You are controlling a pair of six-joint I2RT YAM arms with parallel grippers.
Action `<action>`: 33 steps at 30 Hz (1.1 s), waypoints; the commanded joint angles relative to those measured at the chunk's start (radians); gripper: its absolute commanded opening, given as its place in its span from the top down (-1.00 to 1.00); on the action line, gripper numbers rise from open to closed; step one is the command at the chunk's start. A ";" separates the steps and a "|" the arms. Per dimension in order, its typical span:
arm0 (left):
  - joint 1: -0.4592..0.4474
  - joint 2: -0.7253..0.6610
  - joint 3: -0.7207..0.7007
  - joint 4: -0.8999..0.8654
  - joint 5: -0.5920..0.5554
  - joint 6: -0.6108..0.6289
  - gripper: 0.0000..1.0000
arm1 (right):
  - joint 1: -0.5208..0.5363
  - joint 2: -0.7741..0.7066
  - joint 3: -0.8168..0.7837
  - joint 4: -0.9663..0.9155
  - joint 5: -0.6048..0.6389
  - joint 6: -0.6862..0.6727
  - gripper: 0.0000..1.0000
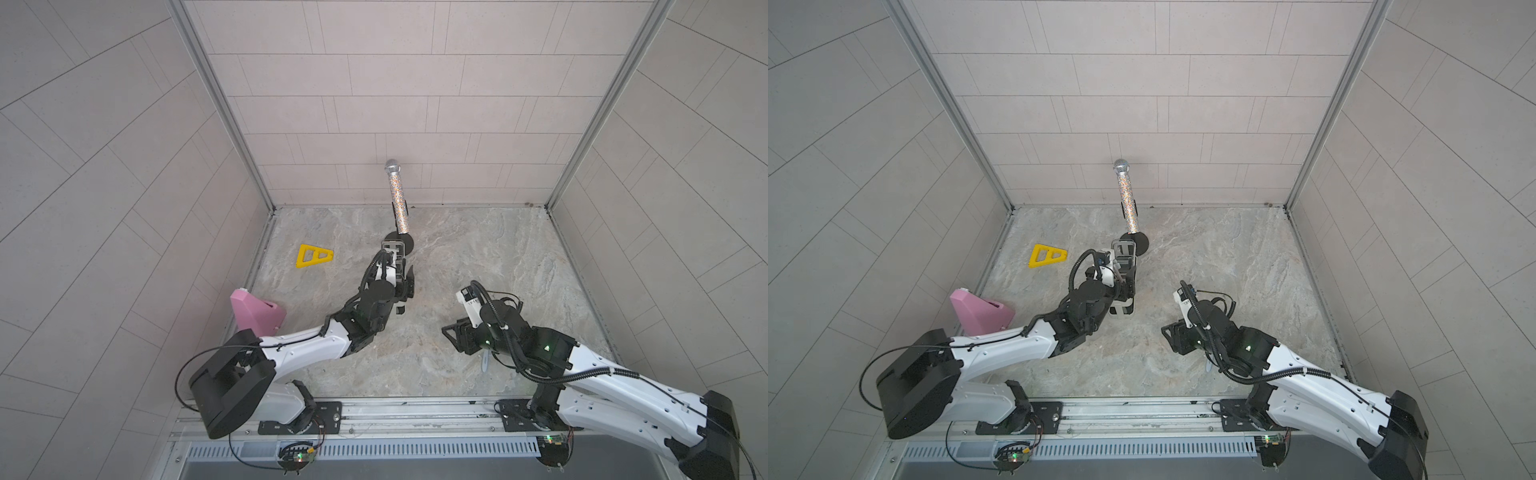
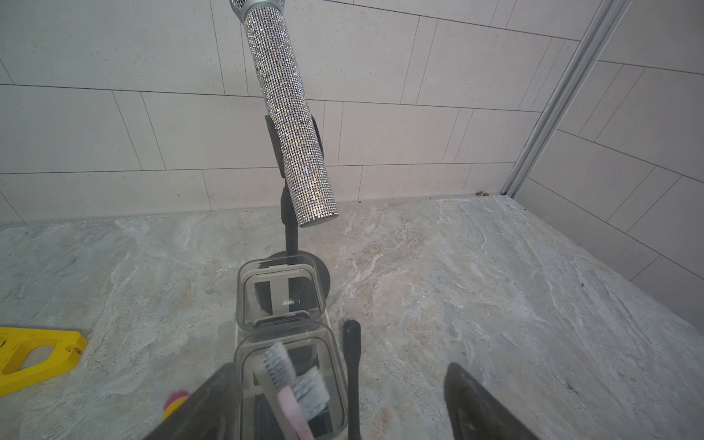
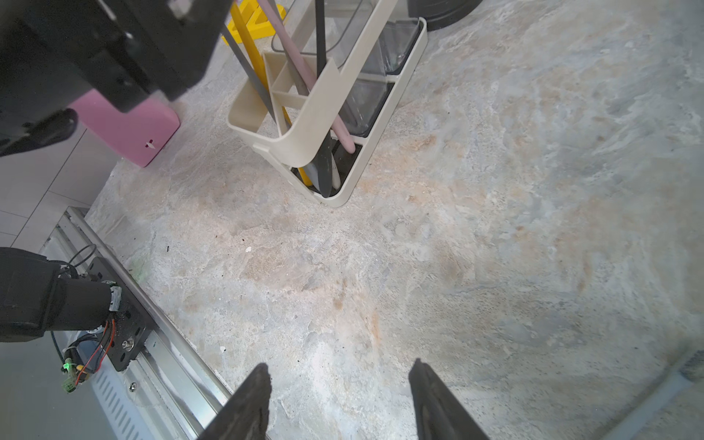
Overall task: Place the toothbrush into the toothbrush holder
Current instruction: Place the toothbrush in the toothbrush holder, then pick up the toothbrush from the center of the board.
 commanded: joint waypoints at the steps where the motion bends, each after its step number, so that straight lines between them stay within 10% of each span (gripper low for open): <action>1: 0.004 -0.046 0.035 -0.093 0.004 -0.026 -0.78 | -0.012 -0.015 0.015 -0.045 0.018 0.021 -0.22; 14: 0.000 -0.328 0.020 -0.359 0.066 -0.124 -0.84 | -0.308 0.012 0.099 -0.559 0.155 0.103 -0.52; 33: -0.004 -0.479 -0.029 -0.548 0.103 -0.231 -0.84 | -0.314 0.280 0.004 -0.366 0.088 0.155 -0.35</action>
